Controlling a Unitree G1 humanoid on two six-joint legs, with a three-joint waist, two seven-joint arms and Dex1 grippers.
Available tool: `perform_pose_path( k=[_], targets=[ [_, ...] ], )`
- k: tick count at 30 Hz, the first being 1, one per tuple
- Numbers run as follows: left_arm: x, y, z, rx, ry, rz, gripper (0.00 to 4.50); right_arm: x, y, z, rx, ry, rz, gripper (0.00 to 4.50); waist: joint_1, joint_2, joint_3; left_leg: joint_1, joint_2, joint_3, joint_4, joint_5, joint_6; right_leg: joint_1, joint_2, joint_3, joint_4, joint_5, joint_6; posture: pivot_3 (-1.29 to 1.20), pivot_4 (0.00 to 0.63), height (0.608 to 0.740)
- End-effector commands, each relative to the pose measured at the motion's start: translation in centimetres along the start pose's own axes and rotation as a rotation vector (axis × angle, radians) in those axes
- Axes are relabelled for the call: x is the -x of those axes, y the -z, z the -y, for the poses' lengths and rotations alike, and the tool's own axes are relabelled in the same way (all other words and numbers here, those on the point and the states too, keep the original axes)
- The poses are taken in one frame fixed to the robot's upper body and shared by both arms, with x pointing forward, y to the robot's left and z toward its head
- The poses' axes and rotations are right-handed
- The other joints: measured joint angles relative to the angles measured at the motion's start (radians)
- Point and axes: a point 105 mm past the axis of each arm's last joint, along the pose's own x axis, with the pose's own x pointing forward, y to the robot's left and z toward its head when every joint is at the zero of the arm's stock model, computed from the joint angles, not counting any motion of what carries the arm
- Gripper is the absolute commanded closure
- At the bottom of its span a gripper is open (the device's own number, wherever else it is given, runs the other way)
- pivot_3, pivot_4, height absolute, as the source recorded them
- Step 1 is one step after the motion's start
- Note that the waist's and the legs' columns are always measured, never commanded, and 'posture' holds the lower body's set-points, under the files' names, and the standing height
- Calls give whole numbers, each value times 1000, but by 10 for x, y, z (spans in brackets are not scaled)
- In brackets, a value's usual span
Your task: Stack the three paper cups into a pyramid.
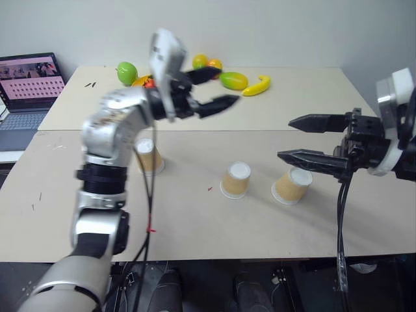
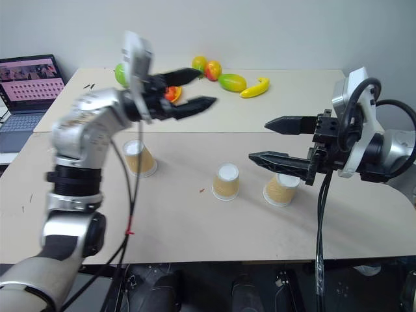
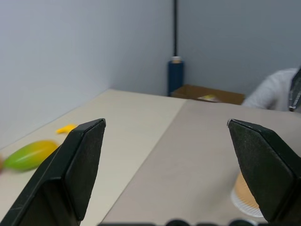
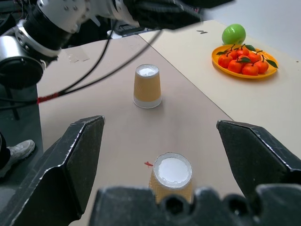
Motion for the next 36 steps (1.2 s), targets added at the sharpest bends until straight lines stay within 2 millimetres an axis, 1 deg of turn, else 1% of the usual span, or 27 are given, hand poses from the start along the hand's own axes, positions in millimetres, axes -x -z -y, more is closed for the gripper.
perform_pose_path(
  k=[1, 3, 7, 12, 15, 18, 24, 28, 32, 34, 36],
  targets=[
    [48, -7, -25, -31, -224, -34, 66, -3, -8, 1, 55, -46, 36, 0, -5, 0, 0, 0, 0, 0, -1, 0, 0, 0, 0, 0, 0, 0, 0, 0, 150, 732],
    [66, 4, -26, -68, -293, -82, 66, -6, -8, 2, 59, -67, 36, 0, -6, 0, 0, 2, 0, 1, -2, 0, 0, 0, 0, 1, 0, 0, 0, 0, 150, 732],
    [92, 35, -5, -36, -389, -72, 66, -13, -7, 11, 82, -115, 24, 0, 3, 0, 1, 1, 0, 1, -1, 0, 0, 0, 0, 1, 0, 0, -1, 0, 150, 732],
    [110, 65, 7, -25, -471, -114, 66, -19, -12, 16, 98, -165, 23, 0, 20, -2, 2, 0, 0, 0, 0, 0, -1, 0, 0, 0, 1, 0, -1, 0, 150, 732],
    [118, 84, 10, -9, -507, -136, 66, -22, -13, 17, 101, -189, 20, 0, 23, -2, 1, 1, 0, 1, -1, 0, -1, 0, 0, 0, 0, 0, -2, 0, 150, 732],
    [124, 98, 11, 7, -542, -145, 66, -23, -14, 16, 102, -202, 15, 0, 27, -2, 2, 0, 1, 1, -1, 0, -1, -1, 1, 0, 0, 0, -2, 0, 150, 732],
    [130, 120, 8, 14, -583, -164, 66, -21, -16, 14, 98, -205, 3, 0, 28, -2, 1, 1, 1, 1, -1, 0, -1, 0, 1, 0, 0, 0, -2, 0, 150, 732],
    [128, 129, 5, 14, -596, -162, 66, -19, -16, 14, 98, -200, -2, 0, 28, -2, 1, 1, 1, 1, -1, 0, -1, 0, 1, 0, 0, 0, -2, 0, 150, 732],
    [123, 145, 4, 50, -609, -171, 66, -18, -19, 14, 101, -189, -5, 0, 28, -2, 1, 1, 0, 1, -1, 0, -1, 0, 1, 0, 0, 0, -2, 0, 150, 732],
    [117, 155, 3, 69, -603, -175, 66, -16, -20, 13, 101, -177, -8, 0, 29, -2, 1, 1, 0, 1, -1, 0, -1, 0, 1, 0, 0, 0, -2, 0, 150, 732],
    [110, 161, 1, 77, -600, -172, 66, -14, -21, 13, 101, -167, -12, 0, 30, -2, 1, 1, 0, 1, 0, 0, -1, 0, 1, 0, 0, 0, -2, 0, 150, 732]
  ],
)
